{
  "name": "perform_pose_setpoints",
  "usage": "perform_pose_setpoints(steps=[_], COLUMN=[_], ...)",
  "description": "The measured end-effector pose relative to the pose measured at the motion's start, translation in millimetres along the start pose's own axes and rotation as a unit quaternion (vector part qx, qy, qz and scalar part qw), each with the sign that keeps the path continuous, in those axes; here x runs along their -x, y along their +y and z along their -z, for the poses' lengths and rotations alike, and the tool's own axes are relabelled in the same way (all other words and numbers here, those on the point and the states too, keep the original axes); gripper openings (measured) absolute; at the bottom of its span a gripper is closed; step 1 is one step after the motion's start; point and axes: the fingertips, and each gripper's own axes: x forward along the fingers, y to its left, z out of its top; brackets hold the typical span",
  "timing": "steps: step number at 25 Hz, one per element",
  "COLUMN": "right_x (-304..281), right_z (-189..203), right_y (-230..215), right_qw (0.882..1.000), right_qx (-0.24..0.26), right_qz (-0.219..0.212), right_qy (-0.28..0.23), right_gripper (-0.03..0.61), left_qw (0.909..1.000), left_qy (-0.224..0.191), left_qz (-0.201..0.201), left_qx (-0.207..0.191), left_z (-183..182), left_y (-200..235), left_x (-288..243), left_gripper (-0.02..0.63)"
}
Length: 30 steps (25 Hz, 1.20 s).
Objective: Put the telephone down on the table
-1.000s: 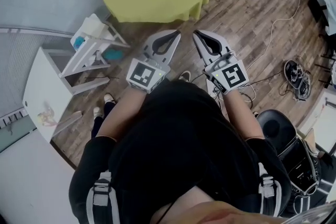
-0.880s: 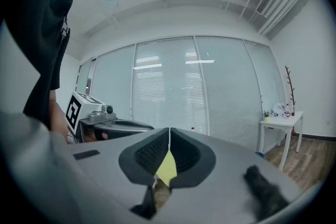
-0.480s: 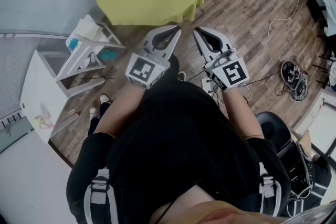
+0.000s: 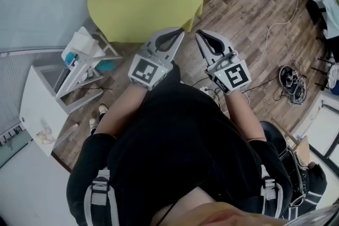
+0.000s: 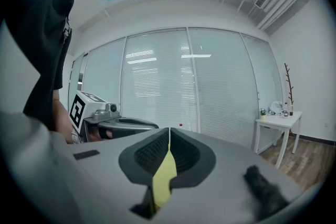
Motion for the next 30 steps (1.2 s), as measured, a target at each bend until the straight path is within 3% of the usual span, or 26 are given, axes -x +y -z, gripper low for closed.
perform_pose_setpoints(steps=[8, 18, 30], right_x=[-66, -129, -164], right_z=[-15, -19, -10], right_y=[-53, -86, -156], right_qw=[1.000, 1.000, 1.000], right_qx=[-0.005, -0.006, -0.005], right_qz=[0.010, 0.024, -0.026], right_qy=[0.000, 0.001, 0.009], right_gripper=[0.020, 0.020, 0.020], left_qw=[0.9997, 0.9991, 0.9995], left_qy=[0.001, -0.013, 0.000], left_qz=[0.026, 0.039, -0.018], left_qx=[0.000, 0.011, 0.025], left_z=[-11, -6, -7], left_y=[59, 124, 172], left_x=[-49, -75, -132], left_gripper=[0.012, 0.011, 0.012])
